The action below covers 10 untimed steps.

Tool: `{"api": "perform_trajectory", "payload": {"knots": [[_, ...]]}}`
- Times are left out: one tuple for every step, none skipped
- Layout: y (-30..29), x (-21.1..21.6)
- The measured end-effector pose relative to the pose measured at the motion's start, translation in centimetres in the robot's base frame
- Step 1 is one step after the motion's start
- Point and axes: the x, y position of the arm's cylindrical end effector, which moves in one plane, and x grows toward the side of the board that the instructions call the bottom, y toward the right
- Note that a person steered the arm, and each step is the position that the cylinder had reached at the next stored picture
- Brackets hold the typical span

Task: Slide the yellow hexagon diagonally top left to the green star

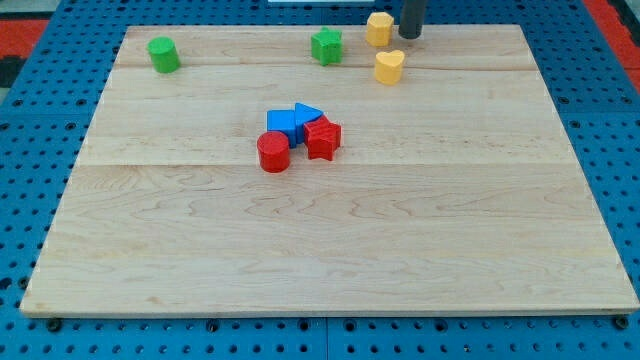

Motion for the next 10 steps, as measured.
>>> {"api": "perform_trajectory", "payload": {"knots": [[1.6,0.7],[2.4,-2.5],[2.4,-2.5],[-1.7,-2.3],[-9.4,1.3],[-9.9,4.4],[-6.3,-0.7],[-7.3,-2.3],[-13.7,-2.1],[-21.6,2.5]]}}
